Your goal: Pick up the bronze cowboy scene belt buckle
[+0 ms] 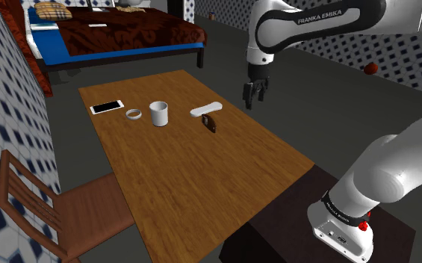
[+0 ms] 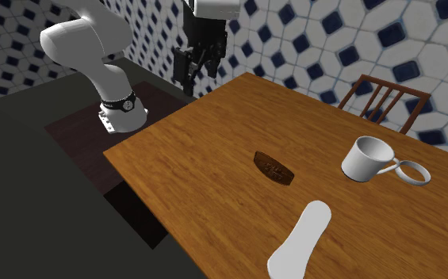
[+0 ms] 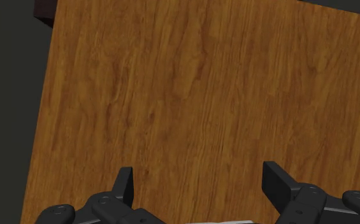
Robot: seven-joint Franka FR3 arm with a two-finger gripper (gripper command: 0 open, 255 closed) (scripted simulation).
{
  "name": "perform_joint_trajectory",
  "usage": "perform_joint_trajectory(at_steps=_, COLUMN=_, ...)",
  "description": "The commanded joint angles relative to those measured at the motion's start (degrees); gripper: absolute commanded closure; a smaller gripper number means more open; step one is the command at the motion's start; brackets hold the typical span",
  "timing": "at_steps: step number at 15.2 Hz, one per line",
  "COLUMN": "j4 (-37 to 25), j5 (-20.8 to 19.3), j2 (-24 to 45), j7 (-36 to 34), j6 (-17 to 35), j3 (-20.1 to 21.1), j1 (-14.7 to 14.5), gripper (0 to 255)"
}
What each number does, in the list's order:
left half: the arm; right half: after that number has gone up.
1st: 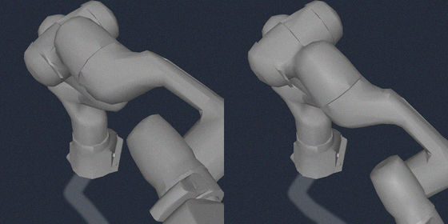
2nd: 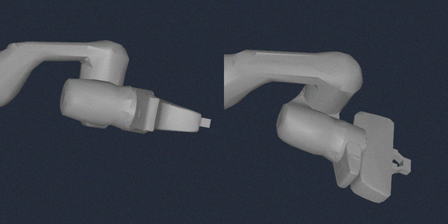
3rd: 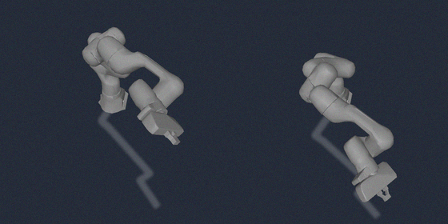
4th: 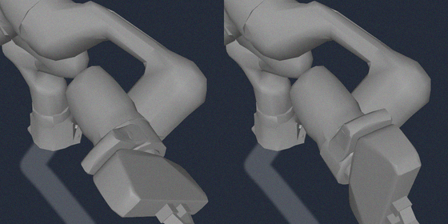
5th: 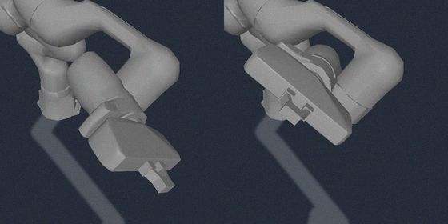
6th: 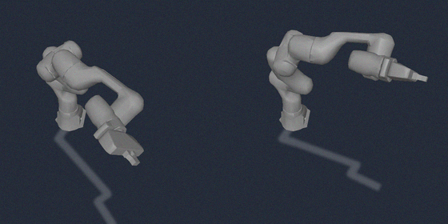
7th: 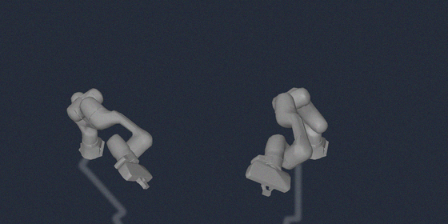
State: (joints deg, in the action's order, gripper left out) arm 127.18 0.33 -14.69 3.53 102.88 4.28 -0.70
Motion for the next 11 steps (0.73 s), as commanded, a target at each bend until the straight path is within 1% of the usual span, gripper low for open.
perform_joint_trajectory(at_steps=1, j4=-2.49, j5=-0.17, j2=4.41, j7=-0.70, j6=1.72, j3=0.31, j1=-0.03, gripper=0)
perform_joint_trajectory(at_steps=6, j4=-9.82, j5=-0.89, j2=15.69, j7=-2.46, j6=5.13, j3=0.91, j1=-0.28, gripper=0)
perform_joint_trajectory(at_steps=11, j4=-19.10, j5=-1.83, j2=27.16, j7=-4.08, j6=6.76, j3=1.11, j1=-0.81, gripper=0)
